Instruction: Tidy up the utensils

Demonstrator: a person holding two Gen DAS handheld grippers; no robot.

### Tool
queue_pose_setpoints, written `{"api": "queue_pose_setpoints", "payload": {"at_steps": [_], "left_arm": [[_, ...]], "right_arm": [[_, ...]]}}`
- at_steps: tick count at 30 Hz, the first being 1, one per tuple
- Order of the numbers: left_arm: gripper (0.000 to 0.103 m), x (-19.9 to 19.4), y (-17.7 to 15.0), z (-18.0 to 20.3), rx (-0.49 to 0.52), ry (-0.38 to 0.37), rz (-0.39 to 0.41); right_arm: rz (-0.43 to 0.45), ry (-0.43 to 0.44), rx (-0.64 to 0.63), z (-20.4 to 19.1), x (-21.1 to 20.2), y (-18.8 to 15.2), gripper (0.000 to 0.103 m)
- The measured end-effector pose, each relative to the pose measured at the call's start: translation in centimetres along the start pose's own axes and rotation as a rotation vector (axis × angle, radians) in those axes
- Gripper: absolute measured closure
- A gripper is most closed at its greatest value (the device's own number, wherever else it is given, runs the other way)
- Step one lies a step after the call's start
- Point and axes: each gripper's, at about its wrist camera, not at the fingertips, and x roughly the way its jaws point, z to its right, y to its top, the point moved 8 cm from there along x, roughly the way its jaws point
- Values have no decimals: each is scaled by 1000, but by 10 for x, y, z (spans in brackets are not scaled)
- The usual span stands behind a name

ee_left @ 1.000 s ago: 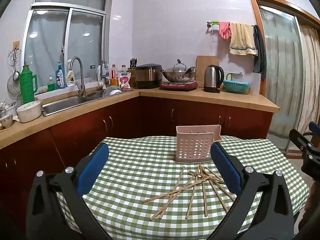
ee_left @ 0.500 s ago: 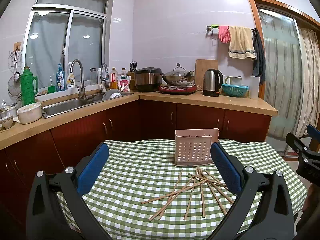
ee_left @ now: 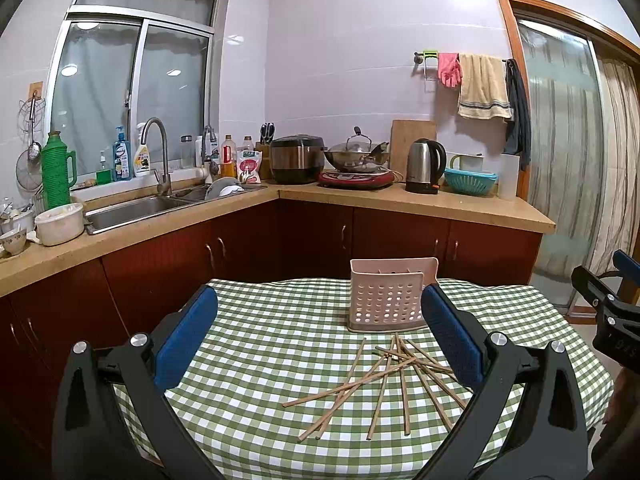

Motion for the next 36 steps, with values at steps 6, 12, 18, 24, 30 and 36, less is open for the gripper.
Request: {"api": "queue_pose_setpoints", "payload": {"at_steps": [6, 12, 18, 24, 30, 36], "left_arm": [[4, -2, 1, 0, -1, 0, 2], [4, -1, 1, 0, -4, -2, 0], [4, -2, 0, -2, -7, -3, -2], [4, -2, 0, -3, -9, -3, -1], [4, -1, -1, -3, -8, -3, 0], [4, -2, -3, -5, -11, -4, -3]], "right_arm": [[-2, 0, -1, -1, 0, 0, 6], [-1, -1, -2, -1, 0, 0, 6], [-1, -2, -2, -2, -1, 2, 6], [-1, -1, -2, -3, -1, 1, 6], [-1, -1, -2, -4, -1, 2, 6], [-1, -2, -1, -5, 0, 1, 6]]}}
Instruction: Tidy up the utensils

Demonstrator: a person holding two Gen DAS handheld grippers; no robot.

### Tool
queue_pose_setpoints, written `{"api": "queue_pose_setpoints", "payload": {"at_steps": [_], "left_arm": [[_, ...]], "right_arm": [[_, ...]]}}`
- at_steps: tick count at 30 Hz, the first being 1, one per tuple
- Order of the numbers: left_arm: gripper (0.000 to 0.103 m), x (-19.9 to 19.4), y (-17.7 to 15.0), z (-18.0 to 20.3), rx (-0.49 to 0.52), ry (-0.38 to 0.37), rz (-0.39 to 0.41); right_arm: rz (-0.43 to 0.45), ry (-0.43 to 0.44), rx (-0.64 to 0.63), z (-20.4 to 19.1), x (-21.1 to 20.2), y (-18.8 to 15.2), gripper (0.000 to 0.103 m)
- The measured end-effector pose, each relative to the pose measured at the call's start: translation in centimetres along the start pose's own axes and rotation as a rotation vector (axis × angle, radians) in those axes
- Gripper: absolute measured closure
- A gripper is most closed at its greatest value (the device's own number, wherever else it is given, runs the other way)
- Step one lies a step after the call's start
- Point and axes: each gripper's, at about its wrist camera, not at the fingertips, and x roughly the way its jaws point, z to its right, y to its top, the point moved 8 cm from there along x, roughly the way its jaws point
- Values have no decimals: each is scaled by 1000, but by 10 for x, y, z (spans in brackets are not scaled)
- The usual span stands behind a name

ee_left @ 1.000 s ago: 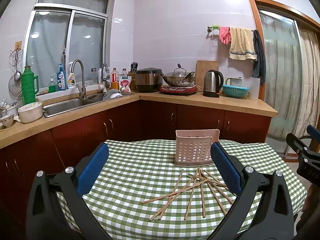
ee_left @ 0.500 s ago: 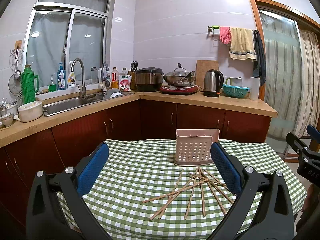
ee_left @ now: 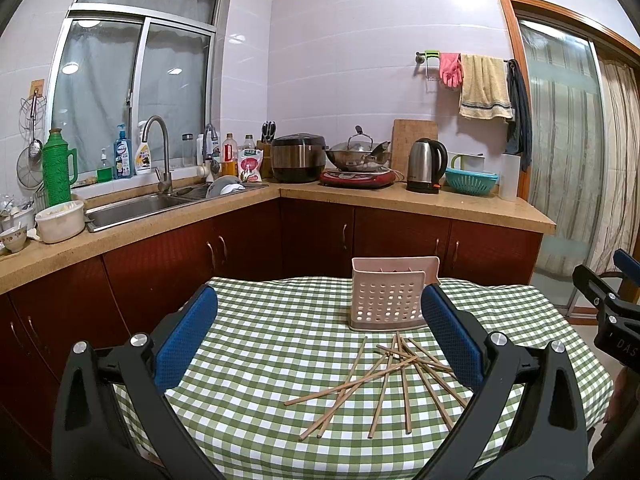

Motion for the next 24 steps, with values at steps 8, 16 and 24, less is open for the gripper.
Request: {"api": "queue_pose_setpoints", "payload": {"at_steps": [8, 16, 24], "left_arm": [[4, 1, -2, -1, -1, -1, 0], [4, 16, -9, -8, -4, 4, -29], [4, 67, -51, -21, 31, 10, -114]], "right_arm": [[-2, 1, -1, -2, 0, 0, 6], [-25, 6, 3, -5, 8, -8, 6], [-117, 18, 15, -3, 45, -44, 6]]}}
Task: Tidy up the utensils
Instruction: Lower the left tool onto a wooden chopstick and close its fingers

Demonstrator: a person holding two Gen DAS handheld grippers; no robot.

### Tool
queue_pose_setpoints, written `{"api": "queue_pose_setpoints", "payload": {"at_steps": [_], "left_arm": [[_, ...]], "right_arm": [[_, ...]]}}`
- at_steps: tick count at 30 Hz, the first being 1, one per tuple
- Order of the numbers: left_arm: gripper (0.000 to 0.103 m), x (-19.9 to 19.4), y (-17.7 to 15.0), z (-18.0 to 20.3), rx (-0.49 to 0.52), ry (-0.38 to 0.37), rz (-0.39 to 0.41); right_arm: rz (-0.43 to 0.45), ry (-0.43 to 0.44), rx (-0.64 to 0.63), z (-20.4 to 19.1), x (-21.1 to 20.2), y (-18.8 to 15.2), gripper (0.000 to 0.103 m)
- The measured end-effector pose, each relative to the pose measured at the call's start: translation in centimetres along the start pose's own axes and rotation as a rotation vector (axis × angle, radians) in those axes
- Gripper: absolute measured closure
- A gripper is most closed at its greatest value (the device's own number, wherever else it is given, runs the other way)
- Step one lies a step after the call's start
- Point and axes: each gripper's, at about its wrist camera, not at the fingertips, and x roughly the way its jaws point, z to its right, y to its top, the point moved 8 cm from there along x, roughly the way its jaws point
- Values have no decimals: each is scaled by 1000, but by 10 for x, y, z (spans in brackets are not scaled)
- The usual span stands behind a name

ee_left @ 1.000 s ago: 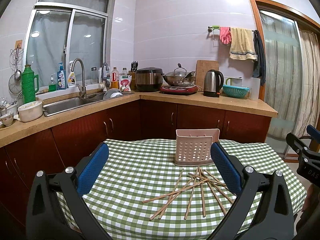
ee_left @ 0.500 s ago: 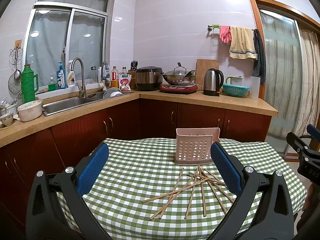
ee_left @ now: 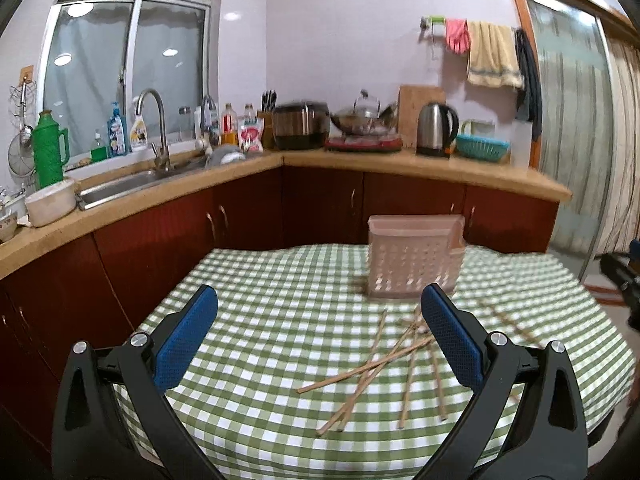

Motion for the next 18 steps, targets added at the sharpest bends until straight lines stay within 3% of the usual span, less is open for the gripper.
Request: {"api": "queue_pose_setpoints", "payload": {"at_steps": [14, 18], "left_arm": [[6, 96, -82, -10, 156, -11, -179], [20, 119, -104, -10, 179, -33, -233]], "right_arm": [[-182, 59, 28, 4, 76, -73, 6], [-214, 69, 12, -1, 93, -85, 6]]}}
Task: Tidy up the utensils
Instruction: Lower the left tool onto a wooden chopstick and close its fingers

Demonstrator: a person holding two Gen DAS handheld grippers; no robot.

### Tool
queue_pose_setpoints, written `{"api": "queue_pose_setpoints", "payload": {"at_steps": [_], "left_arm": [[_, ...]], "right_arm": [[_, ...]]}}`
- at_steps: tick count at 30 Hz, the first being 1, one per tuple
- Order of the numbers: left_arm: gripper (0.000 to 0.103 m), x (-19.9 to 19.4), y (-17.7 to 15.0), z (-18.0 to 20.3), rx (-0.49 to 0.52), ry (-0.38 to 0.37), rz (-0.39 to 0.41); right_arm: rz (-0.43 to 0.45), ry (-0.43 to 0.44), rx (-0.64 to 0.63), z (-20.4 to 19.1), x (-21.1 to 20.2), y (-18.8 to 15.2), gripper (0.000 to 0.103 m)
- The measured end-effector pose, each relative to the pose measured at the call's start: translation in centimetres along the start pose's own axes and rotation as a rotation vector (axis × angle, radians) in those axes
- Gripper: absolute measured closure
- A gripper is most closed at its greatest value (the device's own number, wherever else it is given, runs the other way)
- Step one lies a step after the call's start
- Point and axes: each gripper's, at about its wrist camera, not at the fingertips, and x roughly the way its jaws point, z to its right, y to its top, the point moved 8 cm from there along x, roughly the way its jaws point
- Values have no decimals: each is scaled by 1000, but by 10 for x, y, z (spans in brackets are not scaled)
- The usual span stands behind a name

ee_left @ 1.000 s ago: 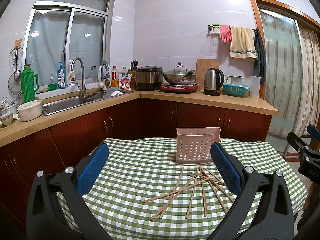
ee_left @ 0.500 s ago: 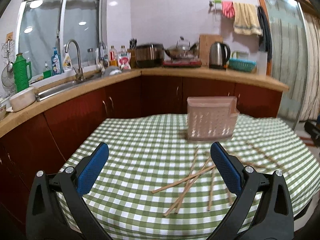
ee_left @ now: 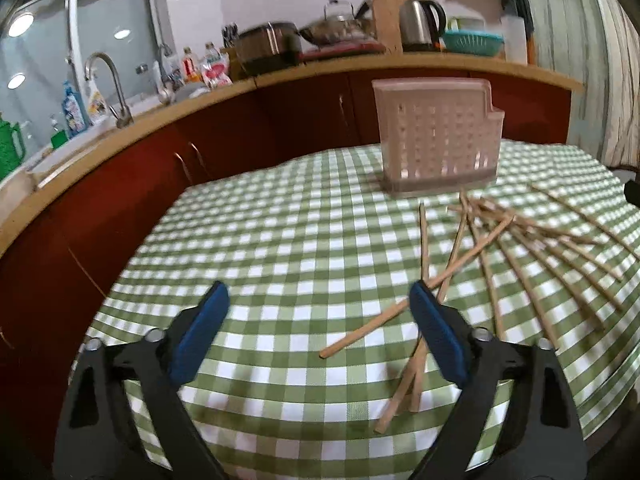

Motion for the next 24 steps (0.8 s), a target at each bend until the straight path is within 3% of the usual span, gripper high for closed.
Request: {"api": "queue_pose_setpoints", "payload": {"at_steps": [9, 14, 24], "left_arm": [[32, 39, -26, 5, 53, -69, -93], [32, 49, -28, 10, 87, -106, -105], [66, 50, -36, 18, 45, -244, -134]], "right_arm": [[-48, 10, -3, -2, 22, -12, 7], [-53, 11, -4, -3, 25, -12, 7], [-59, 12, 4, -3, 29, -12, 7]]}}
